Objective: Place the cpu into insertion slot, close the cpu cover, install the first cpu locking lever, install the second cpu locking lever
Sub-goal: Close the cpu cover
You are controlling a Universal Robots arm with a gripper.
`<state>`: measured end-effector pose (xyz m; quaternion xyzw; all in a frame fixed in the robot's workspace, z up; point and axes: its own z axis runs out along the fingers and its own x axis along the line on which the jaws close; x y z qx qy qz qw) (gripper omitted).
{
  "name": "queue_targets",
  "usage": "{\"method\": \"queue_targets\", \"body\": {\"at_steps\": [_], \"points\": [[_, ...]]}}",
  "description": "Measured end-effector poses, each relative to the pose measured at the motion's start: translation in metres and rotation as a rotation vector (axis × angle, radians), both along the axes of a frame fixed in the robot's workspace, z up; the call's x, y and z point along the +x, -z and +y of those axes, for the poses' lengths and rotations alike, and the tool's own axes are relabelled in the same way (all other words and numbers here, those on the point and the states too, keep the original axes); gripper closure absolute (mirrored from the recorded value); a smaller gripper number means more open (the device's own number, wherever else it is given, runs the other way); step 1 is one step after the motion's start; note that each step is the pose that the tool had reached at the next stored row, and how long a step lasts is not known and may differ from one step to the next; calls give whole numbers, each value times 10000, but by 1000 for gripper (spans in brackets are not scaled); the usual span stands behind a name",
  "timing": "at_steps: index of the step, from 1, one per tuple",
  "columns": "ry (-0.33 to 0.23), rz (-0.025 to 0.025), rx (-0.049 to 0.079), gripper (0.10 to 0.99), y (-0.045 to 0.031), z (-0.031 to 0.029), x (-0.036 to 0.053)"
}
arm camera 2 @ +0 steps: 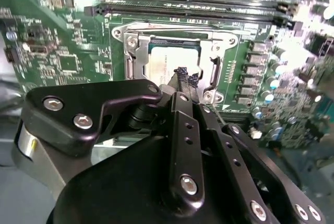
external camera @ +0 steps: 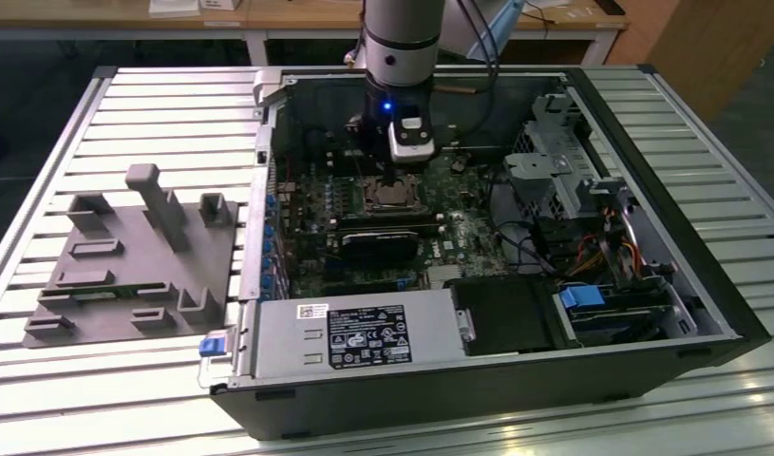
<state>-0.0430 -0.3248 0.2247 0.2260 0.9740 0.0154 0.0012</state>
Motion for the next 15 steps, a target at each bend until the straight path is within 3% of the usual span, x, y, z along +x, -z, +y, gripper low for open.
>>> {"method": "queue_targets", "body": {"at_steps": [15], "points": [[-2729,-1,-9,984,15,0,0]]}}
